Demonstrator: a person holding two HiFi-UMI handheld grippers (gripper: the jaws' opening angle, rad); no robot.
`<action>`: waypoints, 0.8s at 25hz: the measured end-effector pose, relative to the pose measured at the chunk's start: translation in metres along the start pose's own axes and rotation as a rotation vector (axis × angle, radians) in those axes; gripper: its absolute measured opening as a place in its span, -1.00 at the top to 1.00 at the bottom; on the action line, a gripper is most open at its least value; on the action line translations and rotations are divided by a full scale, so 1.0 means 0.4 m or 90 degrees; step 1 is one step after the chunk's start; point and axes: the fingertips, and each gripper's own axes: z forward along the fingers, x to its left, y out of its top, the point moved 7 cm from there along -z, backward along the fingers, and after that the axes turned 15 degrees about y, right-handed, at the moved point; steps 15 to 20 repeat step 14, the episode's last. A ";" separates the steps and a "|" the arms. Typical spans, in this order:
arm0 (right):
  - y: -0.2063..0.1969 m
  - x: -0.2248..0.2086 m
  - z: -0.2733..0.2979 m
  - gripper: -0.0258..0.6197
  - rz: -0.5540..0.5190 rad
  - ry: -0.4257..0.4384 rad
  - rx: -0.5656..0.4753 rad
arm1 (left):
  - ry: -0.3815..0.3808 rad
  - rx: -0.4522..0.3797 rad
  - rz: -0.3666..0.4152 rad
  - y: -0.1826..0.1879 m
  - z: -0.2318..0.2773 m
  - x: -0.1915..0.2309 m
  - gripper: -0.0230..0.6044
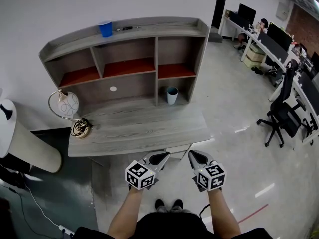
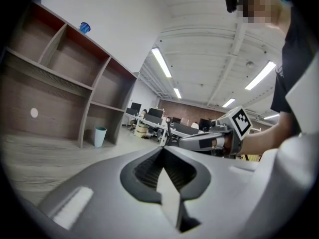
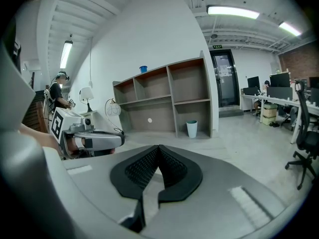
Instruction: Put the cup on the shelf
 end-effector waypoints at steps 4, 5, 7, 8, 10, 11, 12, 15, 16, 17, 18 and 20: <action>-0.003 -0.017 -0.028 0.88 0.002 -0.001 -0.005 | 0.004 0.006 0.012 -0.003 0.012 -0.026 0.93; -0.003 -0.020 -0.032 0.88 0.002 0.000 -0.007 | 0.007 0.008 0.016 -0.003 0.016 -0.031 0.93; -0.003 -0.024 -0.041 0.88 0.001 0.004 -0.011 | 0.026 0.012 0.025 -0.003 0.021 -0.036 0.93; -0.004 -0.025 -0.046 0.88 0.001 0.006 -0.012 | 0.041 0.015 0.028 -0.005 0.022 -0.038 0.93; -0.006 -0.031 -0.059 0.88 0.001 0.008 -0.014 | 0.074 0.020 0.031 -0.008 0.025 -0.040 0.93; -0.008 -0.035 -0.067 0.88 0.001 0.008 -0.016 | 0.085 0.021 0.031 -0.010 0.027 -0.044 0.93; -0.009 -0.040 -0.074 0.88 0.002 0.008 -0.017 | 0.093 0.021 0.029 -0.011 0.029 -0.048 0.93; -0.011 -0.050 -0.091 0.88 0.002 0.008 -0.019 | 0.103 0.021 0.023 -0.013 0.034 -0.060 0.93; -0.011 -0.050 -0.091 0.88 0.002 0.008 -0.019 | 0.103 0.021 0.023 -0.013 0.034 -0.060 0.93; -0.011 -0.050 -0.091 0.88 0.002 0.008 -0.019 | 0.103 0.021 0.023 -0.013 0.034 -0.060 0.93; -0.011 -0.050 -0.091 0.88 0.002 0.008 -0.019 | 0.103 0.021 0.023 -0.013 0.034 -0.060 0.93; -0.011 -0.050 -0.091 0.88 0.002 0.008 -0.019 | 0.103 0.021 0.023 -0.013 0.034 -0.060 0.93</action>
